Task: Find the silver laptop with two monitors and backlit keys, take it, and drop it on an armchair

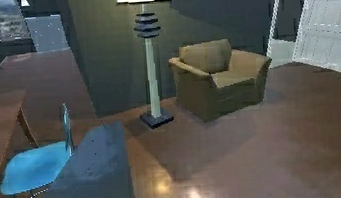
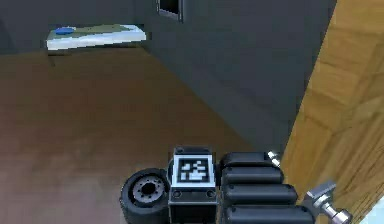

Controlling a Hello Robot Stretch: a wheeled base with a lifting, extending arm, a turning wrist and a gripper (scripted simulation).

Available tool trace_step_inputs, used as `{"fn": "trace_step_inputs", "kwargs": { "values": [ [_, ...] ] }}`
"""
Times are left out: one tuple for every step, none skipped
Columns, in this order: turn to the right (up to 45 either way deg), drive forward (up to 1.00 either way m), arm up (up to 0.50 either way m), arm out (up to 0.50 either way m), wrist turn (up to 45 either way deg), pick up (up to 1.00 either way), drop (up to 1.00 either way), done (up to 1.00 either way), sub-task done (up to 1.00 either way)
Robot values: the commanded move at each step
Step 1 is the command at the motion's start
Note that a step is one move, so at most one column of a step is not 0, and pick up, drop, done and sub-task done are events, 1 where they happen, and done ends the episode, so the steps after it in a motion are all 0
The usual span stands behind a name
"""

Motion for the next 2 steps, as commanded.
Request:
{"fn": "trace_step_inputs", "kwargs": {
  "values": [
    [27.0,0.0,0.0,0.0,0.0,0.0,0.0,0.0,0.0],
    [0.0,1.0,0.0,0.0,0.0,0.0,0.0,0.0,0.0]
  ]
}}
